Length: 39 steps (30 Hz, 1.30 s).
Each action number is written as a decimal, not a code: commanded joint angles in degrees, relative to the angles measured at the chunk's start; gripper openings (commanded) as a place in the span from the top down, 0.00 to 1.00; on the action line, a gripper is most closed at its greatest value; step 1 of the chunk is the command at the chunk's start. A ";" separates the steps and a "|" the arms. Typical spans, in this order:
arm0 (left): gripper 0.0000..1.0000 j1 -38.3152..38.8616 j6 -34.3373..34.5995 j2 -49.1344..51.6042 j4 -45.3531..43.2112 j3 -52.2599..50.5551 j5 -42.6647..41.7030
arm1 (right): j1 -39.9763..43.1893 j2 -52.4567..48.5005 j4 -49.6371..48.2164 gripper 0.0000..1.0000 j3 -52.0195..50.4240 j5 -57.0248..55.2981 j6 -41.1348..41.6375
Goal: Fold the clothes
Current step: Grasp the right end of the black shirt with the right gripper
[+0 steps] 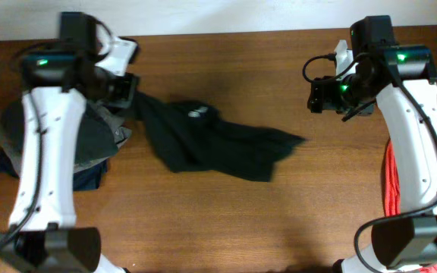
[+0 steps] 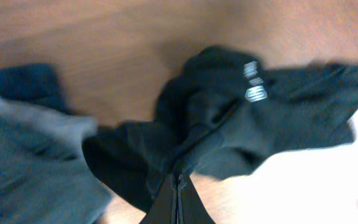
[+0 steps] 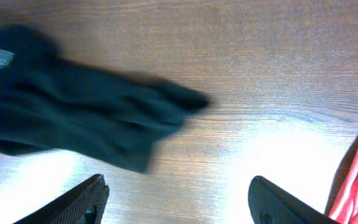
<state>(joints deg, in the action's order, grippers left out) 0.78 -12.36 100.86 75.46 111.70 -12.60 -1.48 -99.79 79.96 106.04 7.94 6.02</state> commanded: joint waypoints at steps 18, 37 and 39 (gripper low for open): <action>1.00 -1.64 1.16 -2.75 0.74 0.85 1.05 | -12.70 -6.23 -36.85 0.27 -28.22 16.96 -5.03; 0.99 -1.64 1.16 -2.75 0.94 0.87 1.05 | -30.21 -9.42 -45.18 0.37 -32.76 13.03 3.28; 0.99 -1.64 1.16 -2.75 0.96 0.87 1.03 | -30.62 -10.58 -46.16 0.37 -32.76 12.55 3.32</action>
<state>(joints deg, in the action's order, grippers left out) -0.93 -12.14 98.87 76.34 111.77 -11.51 -31.29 -107.72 34.81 73.43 24.45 6.79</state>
